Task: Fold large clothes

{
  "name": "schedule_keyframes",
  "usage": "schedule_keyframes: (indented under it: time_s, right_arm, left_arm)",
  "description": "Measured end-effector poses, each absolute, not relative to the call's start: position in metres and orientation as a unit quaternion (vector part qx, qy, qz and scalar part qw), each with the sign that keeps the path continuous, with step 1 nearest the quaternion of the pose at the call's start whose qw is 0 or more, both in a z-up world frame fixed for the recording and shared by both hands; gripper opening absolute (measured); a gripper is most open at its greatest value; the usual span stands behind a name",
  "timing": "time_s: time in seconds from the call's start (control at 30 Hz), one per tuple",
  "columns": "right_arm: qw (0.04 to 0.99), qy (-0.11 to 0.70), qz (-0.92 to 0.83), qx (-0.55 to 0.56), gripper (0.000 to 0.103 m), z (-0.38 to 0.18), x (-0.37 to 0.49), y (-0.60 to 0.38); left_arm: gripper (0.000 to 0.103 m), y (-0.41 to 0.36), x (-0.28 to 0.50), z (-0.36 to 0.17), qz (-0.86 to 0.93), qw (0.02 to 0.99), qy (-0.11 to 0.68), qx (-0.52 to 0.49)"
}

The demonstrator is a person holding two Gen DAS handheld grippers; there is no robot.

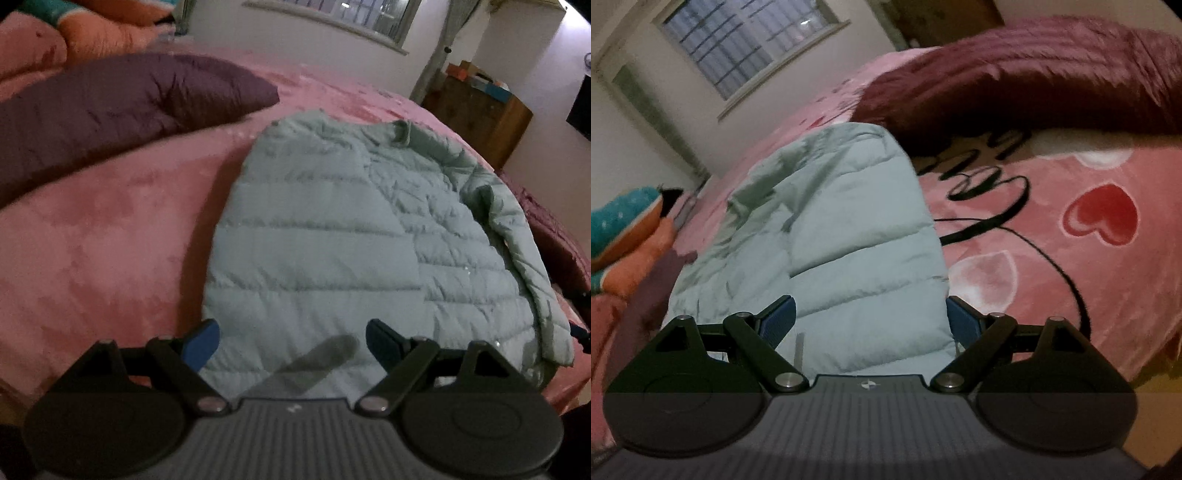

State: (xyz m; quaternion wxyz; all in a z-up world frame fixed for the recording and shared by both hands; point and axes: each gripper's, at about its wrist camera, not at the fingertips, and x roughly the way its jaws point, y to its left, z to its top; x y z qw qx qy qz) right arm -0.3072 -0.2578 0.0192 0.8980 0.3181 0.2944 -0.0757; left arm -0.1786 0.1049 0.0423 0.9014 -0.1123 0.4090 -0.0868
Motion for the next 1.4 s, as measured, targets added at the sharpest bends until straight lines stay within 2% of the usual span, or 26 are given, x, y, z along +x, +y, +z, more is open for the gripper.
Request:
schedule_keyframes:
  time_s: [0.23,0.5,0.53,0.6,0.67,0.7,0.77,0.83,1.17,1.4]
  right_arm:
    - [0.905,0.293,-0.077,0.298,0.103,0.020,-0.303,-0.238]
    - [0.901,0.290,-0.078,0.312,0.103,0.026,-0.302,-0.262]
    - [0.901,0.291,-0.078,0.312,0.103,0.026,-0.302,-0.262]
    - [0.902,0.292,-0.077,0.308,0.103,0.026,-0.300,-0.261]
    - [0.904,0.296,-0.076,0.301,0.103,0.026,-0.297,-0.259]
    - [0.904,0.298,-0.076,0.298,0.103,0.026,-0.296,-0.258]
    - [0.903,0.301,-0.077,0.296,0.103,0.025,-0.294,-0.257]
    - [0.903,0.302,-0.078,0.295,0.103,0.025,-0.293,-0.257]
    - [0.904,0.300,-0.095,0.288,0.103,0.024,-0.291,-0.258]
    - [0.905,0.291,-0.121,0.286,0.103,0.024,-0.289,-0.260]
  left_arm:
    - [0.085,0.119,-0.167,0.026,-0.056,0.889,0.434,-0.134]
    - [0.086,0.122,-0.165,0.021,-0.046,0.891,0.432,-0.129]
    - [0.081,0.122,-0.165,0.021,-0.051,0.893,0.430,-0.125]
    - [0.063,0.120,-0.164,0.022,-0.060,0.896,0.424,-0.119]
    - [0.035,0.118,-0.166,0.025,-0.069,0.900,0.415,-0.115]
    - [0.029,0.118,-0.168,0.027,-0.072,0.901,0.411,-0.115]
    - [0.010,0.117,-0.169,0.030,-0.073,0.905,0.402,-0.116]
    - [0.005,0.117,-0.172,0.037,-0.077,0.910,0.388,-0.120]
    - [0.003,0.148,-0.151,0.099,-0.055,0.942,0.288,-0.162]
    - [0.003,0.188,-0.089,0.147,0.012,0.964,0.243,-0.107]
